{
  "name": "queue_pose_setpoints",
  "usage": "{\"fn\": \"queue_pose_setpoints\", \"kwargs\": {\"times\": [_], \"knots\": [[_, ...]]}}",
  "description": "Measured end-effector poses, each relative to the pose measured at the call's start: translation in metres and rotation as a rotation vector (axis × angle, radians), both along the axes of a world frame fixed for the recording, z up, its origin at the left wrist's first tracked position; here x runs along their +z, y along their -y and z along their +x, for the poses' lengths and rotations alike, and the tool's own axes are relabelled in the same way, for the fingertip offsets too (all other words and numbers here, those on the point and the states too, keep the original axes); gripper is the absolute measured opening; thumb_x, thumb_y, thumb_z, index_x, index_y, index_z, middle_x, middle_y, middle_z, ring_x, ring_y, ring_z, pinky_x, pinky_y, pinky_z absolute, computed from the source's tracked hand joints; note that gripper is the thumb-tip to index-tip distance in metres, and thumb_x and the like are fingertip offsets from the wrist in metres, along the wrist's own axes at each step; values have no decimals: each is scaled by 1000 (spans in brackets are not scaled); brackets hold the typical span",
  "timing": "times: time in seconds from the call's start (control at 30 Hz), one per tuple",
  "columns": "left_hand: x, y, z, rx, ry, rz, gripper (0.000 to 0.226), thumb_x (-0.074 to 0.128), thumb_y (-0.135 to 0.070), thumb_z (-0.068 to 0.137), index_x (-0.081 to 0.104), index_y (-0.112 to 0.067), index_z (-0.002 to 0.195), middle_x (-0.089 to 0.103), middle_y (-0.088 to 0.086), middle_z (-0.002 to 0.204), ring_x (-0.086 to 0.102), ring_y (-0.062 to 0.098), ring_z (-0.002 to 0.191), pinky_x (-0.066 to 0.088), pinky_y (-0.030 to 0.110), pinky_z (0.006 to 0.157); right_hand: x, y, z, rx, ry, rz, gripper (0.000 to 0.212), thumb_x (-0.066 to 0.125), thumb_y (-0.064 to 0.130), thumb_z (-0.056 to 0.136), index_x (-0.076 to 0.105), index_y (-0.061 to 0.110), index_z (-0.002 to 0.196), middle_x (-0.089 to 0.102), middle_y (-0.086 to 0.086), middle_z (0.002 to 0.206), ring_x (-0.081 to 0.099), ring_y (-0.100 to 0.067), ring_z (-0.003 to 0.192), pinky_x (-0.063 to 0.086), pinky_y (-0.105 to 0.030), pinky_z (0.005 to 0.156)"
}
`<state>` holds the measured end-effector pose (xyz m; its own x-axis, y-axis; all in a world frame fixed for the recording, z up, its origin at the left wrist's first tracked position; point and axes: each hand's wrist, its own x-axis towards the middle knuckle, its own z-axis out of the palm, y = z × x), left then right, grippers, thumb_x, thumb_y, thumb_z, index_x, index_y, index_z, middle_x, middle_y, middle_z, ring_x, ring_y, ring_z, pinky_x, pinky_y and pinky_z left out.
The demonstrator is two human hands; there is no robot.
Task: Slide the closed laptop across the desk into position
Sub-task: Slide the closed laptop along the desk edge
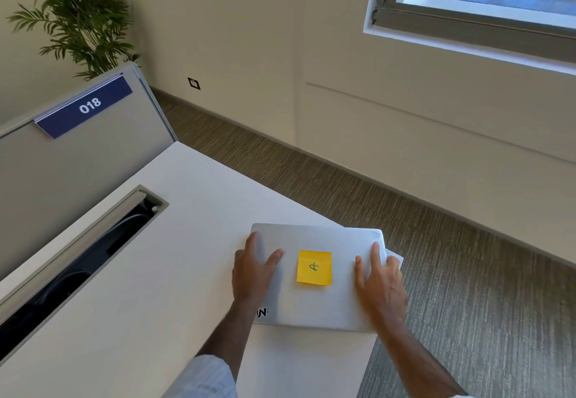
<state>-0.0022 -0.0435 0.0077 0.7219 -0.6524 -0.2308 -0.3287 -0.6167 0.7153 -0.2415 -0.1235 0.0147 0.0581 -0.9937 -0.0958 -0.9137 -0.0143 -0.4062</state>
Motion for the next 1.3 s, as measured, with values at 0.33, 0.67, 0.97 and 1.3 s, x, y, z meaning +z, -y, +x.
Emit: {"fn": "queue_pose_setpoints", "kwargs": {"times": [0.33, 0.67, 0.97, 1.3], "knots": [[16, -10, -2, -45, 64, 26, 78, 59, -67, 86, 29, -41, 152, 47, 3, 115, 60, 29, 105, 46, 37, 84, 10, -9, 0, 3, 55, -20, 61, 37, 55, 95, 26, 28, 148, 44, -11, 119, 57, -34, 104, 52, -45, 71], [30, -34, 6, -1, 71, 5, 80, 58, -70, 84, 30, -39, 153, 48, 4, 119, 59, 28, 108, 46, 37, 84, 28, -20, 14, 44, 28, -33, 61, 36, 57, 96, 27, 28, 149, 44, -9, 116, 56, -32, 105, 52, -46, 72], [57, -84, 36, 87, 93, 14, 78, 55, -72, 84, 27, -42, 151, 47, 4, 121, 59, 27, 110, 49, 40, 87, 43, -50, 54, 132, 93, -38, 56, 37, 53, 97, 26, 29, 146, 42, -7, 112, 54, -33, 103, 43, -41, 65], [72, -172, 70, 220, 103, 18, 79, 54, -72, 84, 27, -41, 152, 47, 7, 124, 60, 28, 108, 51, 40, 87, 52, -109, 106, 288, 101, -52, 57, 35, 55, 97, 29, 28, 146, 41, -8, 116, 56, -32, 104, 52, -45, 67]]}}
